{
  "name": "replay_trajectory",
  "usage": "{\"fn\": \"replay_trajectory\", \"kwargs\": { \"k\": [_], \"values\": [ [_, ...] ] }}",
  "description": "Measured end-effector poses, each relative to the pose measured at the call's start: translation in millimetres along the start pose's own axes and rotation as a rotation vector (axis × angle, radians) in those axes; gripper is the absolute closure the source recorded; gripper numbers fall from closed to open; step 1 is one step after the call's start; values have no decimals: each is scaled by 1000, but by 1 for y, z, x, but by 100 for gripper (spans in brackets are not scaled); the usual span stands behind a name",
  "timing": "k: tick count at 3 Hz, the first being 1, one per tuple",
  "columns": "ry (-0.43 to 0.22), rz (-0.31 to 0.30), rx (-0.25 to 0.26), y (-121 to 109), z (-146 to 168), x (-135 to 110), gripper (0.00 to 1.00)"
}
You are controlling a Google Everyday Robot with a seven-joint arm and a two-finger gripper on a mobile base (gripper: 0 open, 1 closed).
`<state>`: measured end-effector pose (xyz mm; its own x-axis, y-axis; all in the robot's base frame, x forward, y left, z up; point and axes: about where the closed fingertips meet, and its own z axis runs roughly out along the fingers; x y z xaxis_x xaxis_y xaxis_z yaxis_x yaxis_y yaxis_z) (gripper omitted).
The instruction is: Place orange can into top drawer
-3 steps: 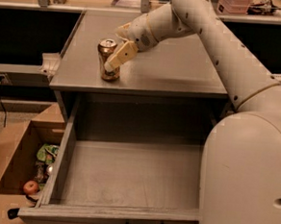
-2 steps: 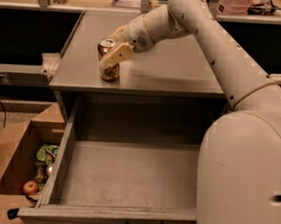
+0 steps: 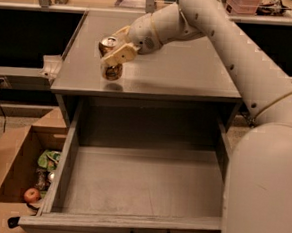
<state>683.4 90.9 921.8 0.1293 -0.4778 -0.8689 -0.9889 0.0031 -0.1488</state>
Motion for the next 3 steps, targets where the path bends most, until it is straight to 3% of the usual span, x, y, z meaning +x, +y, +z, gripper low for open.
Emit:
{"fn": "replay_trajectory", "kwargs": {
  "k": [1, 3],
  "values": [
    [-84, -74, 21, 39, -29, -36, 96],
    [-84, -69, 16, 46, -31, -31, 100]
  ]
}}
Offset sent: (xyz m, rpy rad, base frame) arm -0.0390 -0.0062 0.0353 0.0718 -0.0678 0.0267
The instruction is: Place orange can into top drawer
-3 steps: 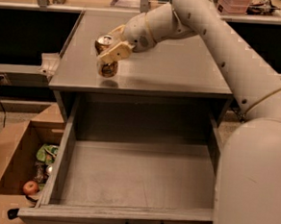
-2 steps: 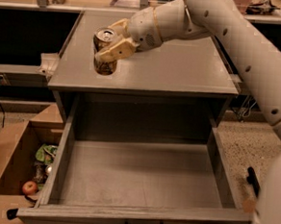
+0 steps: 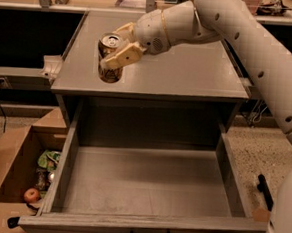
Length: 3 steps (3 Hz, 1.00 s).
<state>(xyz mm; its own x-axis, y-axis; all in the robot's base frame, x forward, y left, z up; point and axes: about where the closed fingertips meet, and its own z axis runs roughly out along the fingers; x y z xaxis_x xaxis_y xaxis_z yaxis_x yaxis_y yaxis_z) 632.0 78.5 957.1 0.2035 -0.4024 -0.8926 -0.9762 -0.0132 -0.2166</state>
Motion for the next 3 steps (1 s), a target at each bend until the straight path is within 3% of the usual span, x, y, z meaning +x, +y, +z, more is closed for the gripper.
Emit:
{"fn": "replay_trajectory", "kwargs": {
  "k": [1, 2, 3],
  "values": [
    [7, 31, -24, 21, 16, 20, 100],
    [19, 77, 73, 62, 21, 34, 100],
    [48, 139, 130, 96, 35, 57, 100]
  ]
}}
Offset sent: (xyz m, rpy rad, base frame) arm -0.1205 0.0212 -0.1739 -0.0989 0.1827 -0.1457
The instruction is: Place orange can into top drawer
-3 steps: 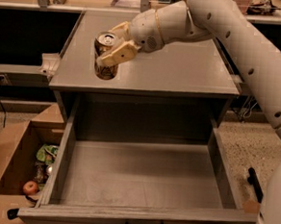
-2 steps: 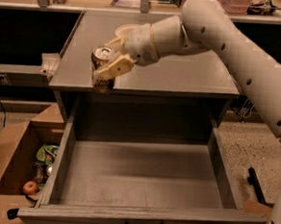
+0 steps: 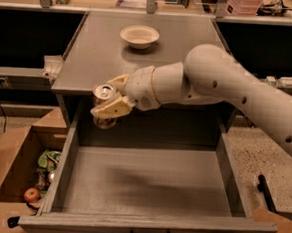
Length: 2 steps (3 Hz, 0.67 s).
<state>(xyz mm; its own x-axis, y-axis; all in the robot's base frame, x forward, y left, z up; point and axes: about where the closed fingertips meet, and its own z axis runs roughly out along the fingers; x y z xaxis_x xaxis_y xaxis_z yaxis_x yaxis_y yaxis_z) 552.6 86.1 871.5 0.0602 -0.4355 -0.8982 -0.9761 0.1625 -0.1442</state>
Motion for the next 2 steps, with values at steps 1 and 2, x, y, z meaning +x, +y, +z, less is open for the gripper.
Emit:
{"fn": "replay_trajectory", "kwargs": {
  "k": [1, 2],
  "values": [
    [40, 28, -42, 25, 17, 29, 100],
    [40, 28, -42, 25, 17, 29, 100]
  ]
}}
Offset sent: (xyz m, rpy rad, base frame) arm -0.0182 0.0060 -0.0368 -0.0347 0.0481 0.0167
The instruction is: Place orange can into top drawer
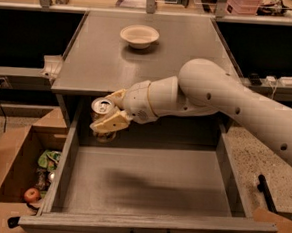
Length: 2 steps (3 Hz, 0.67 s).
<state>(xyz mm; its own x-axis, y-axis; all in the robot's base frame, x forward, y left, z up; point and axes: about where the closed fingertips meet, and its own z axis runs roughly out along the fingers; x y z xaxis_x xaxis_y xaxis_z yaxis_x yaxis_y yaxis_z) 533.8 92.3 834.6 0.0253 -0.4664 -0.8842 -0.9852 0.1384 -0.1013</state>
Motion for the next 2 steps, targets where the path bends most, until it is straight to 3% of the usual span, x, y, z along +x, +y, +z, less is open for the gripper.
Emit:
{"fn": "replay_trajectory", "kwargs": {
  "k": [1, 2],
  "values": [
    [-10, 49, -34, 16, 23, 17, 100],
    [-15, 128, -68, 38, 61, 49, 100]
  ]
}}
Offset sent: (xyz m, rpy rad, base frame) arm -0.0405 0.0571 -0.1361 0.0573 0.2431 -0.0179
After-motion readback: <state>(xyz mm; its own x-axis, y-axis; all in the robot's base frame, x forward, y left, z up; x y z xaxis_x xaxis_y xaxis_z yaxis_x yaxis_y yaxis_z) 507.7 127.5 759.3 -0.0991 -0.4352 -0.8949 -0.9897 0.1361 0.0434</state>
